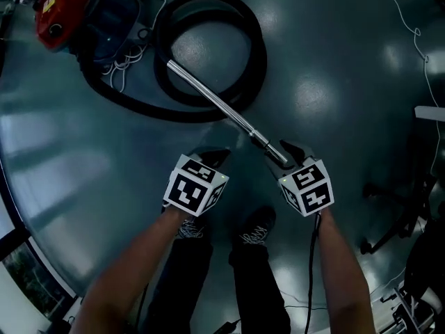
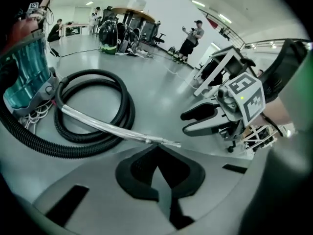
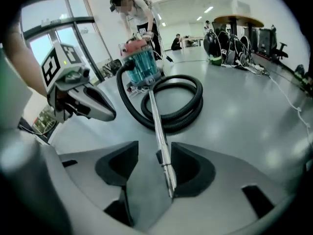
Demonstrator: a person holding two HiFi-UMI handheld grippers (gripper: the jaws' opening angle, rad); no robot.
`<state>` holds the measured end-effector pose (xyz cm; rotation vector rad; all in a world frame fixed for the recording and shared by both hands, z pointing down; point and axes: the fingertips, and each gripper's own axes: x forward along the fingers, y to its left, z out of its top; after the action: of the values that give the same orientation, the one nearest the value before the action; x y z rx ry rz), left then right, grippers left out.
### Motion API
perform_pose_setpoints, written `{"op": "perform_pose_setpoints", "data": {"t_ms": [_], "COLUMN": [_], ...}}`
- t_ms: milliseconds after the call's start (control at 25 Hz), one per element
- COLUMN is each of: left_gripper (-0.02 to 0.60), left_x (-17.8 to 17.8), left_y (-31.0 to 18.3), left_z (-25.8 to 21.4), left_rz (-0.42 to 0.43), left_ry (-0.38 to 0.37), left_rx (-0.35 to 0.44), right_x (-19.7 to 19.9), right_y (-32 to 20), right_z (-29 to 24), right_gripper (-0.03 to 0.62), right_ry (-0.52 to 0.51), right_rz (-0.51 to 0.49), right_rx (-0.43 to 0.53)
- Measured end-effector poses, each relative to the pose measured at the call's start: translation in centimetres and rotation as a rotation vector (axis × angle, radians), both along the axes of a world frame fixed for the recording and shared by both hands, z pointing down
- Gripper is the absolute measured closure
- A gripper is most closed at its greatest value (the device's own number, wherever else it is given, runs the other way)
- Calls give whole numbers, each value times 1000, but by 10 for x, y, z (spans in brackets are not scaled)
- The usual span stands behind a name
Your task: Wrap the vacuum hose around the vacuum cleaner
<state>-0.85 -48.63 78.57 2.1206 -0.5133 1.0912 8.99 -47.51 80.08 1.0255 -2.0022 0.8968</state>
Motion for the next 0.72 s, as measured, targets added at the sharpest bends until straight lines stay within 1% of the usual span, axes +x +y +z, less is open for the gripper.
{"op": "perform_pose_setpoints", "data": {"t_ms": [40,80,160,200,360,480,600,720], "left_gripper": [575,575,575,575,575,575,575,575], "left_x": [7,14,25,29,37,40,35,24], "left_y": [3,7,12,13,22,28,34,39], "left_z": [-18,-35,-69,-86,-155,-208,-261,-314], "left_rz": [13,27,42,41,24,6,-15,-32], "left_ry": [30,52,81,93,131,153,175,206], "left_rx": [9,25,62,80,144,184,201,256], "right_x": [-2,-2,0,0,-3,-1,-3,-13], "right_y": [-1,-3,-6,-7,4,14,25,38], "right_z": [-21,-42,-82,-101,-171,-226,-280,-331], "right_gripper": [384,407,550,591,591,592,592,592], "right_ry": [-24,-33,-28,-31,-84,-103,-127,-173], "right_rz": [6,10,20,29,91,108,117,143], "right_rx": [30,70,157,187,220,247,273,291]}}
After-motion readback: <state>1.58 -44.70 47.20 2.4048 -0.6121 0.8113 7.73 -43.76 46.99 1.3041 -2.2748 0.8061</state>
